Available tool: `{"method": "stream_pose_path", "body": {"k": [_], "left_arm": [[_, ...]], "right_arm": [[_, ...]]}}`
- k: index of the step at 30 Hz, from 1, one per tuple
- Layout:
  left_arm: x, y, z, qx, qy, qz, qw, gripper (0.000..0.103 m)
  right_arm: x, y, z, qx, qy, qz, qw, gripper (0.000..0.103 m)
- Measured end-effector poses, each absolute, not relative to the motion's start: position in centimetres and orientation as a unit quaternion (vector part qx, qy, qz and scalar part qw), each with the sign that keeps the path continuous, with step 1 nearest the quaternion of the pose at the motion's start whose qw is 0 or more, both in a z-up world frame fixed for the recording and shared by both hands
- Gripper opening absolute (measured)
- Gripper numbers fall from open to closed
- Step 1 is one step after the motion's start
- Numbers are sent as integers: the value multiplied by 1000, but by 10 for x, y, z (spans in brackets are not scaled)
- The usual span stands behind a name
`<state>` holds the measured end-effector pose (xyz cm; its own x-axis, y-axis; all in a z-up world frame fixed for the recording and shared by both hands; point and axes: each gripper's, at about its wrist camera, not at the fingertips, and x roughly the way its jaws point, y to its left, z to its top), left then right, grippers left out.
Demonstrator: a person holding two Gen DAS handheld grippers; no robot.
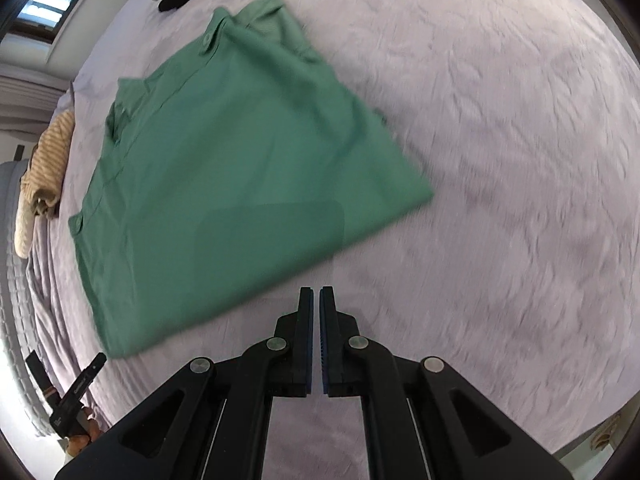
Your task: Fold large clothes
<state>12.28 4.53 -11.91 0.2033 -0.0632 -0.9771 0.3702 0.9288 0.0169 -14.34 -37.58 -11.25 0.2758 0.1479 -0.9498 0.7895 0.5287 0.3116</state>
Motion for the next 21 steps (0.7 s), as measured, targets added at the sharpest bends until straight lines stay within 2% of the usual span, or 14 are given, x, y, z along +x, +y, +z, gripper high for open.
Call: {"method": "stream_pose_path", "body": {"k": [1, 2, 14, 15, 16, 18, 21], "left_arm": [[120, 48, -118, 122, 616, -139, 766, 70], [118, 51, -115, 123, 615, -130, 768, 103], [74, 68, -93, 120, 632, -137, 753, 102], [72, 67, -92, 120, 637, -137, 749, 102], [78, 62, -97, 120, 640, -137, 746, 102], [73, 64, -93, 122, 642, -136, 744, 102], [69, 66, -88, 126, 640, -136, 745, 102]], "right_arm": [[-145, -372, -112, 424, 555, -235, 676, 4], [-147, -368, -111, 425, 556, -233, 675, 4], [-142, -321, -90, 398, 568, -212, 688, 5], [-142, -316, -87, 389, 570, -211, 692, 16], [-139, -310, -82, 379, 571, -208, 698, 42], [-136, -301, -73, 368, 566, -202, 710, 69], [-130, -288, -63, 350, 568, -193, 719, 68]]}}
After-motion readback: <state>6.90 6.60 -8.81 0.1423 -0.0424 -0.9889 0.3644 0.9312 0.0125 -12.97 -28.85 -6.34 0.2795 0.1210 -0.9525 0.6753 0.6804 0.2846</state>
